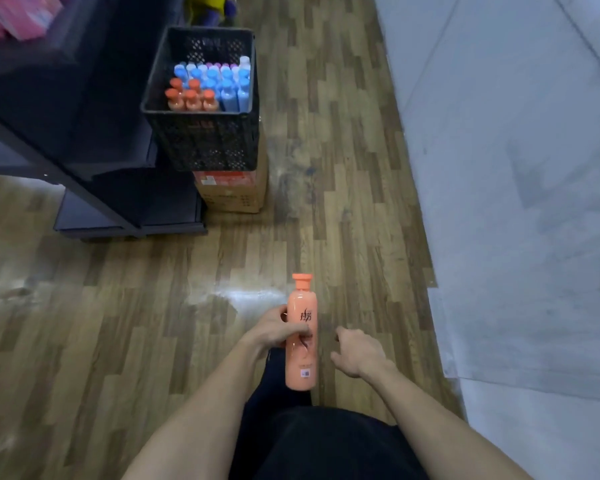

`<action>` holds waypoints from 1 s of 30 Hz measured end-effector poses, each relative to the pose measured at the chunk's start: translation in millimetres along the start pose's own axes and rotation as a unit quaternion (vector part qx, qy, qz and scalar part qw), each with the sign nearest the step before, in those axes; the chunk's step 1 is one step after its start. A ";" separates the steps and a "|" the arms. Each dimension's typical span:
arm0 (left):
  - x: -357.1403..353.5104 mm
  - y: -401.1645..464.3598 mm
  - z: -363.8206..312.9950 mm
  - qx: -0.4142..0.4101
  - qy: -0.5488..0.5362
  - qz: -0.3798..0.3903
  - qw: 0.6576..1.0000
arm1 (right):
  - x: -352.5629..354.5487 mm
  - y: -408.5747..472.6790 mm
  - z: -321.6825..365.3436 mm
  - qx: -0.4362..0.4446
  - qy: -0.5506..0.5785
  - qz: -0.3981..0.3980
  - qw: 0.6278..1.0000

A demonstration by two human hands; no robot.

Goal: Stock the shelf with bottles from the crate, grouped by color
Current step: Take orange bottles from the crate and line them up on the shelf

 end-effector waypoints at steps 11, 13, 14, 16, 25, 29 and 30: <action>88.2 120.4 -198.2 -0.023 0.020 0.018 0.999 | 235.5 98.3 -12.0 -0.029 0.052 -0.035 0.998; 97.2 142.0 -227.3 -0.025 0.026 0.022 0.999 | 269.4 114.5 -14.5 -0.030 0.080 -0.038 0.996; 103.2 153.8 -240.4 -0.024 0.024 0.020 0.999 | 287.0 122.5 -15.5 -0.027 0.091 -0.042 0.995; 113.9 176.4 -266.9 -0.025 0.020 0.009 0.999 | 318.9 140.7 -20.1 -0.026 0.099 -0.041 0.994; 139.3 273.2 -394.0 -0.023 0.002 -0.042 0.999 | 470.8 242.0 -53.6 0.023 0.081 -0.025 0.996; 149.5 304.5 -448.1 -0.027 -0.025 -0.062 0.997 | 541.0 275.9 -62.0 0.044 0.037 -0.008 0.998; 154.6 312.1 -459.0 -0.029 -0.035 -0.072 0.996 | 559.6 283.1 -63.3 0.051 0.017 -0.011 0.999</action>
Point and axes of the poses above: each hand's wrist, its own y-axis towards the middle knuckle, its own x-axis out of the back of the hand, z = x × y, the point moved 7 cm from there along y, towards the middle knuckle, and after that the axes turned 11 degrees about z, right-handed, at the moved point
